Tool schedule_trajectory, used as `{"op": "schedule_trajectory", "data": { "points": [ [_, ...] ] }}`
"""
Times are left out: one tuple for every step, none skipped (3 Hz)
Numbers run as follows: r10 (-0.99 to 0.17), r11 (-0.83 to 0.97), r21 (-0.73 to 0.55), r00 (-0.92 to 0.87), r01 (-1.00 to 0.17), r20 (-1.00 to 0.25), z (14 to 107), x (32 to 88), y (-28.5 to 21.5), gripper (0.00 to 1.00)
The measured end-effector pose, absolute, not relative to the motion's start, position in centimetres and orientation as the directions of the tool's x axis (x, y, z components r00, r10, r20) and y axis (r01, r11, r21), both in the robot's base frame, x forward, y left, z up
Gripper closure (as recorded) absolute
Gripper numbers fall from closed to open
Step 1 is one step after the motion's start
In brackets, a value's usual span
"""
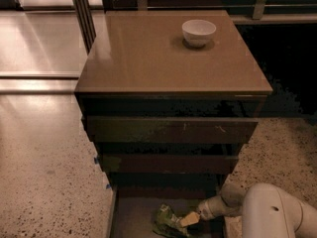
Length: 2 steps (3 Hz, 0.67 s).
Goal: Pick green rice chip bag from bottom drawer and place on counter
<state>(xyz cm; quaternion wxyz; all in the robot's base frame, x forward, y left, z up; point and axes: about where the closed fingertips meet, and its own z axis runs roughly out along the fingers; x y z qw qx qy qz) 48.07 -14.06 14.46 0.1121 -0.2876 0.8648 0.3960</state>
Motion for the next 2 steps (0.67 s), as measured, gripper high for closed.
{"op": "schedule_trajectory", "data": {
  "points": [
    [-0.409, 0.521, 0.621, -0.809, -0.586, -0.422, 14.46, 48.07, -14.06, 0.70],
    [-0.409, 0.521, 0.621, -0.809, -0.586, -0.422, 14.46, 48.07, -14.06, 0.93]
  ]
}}
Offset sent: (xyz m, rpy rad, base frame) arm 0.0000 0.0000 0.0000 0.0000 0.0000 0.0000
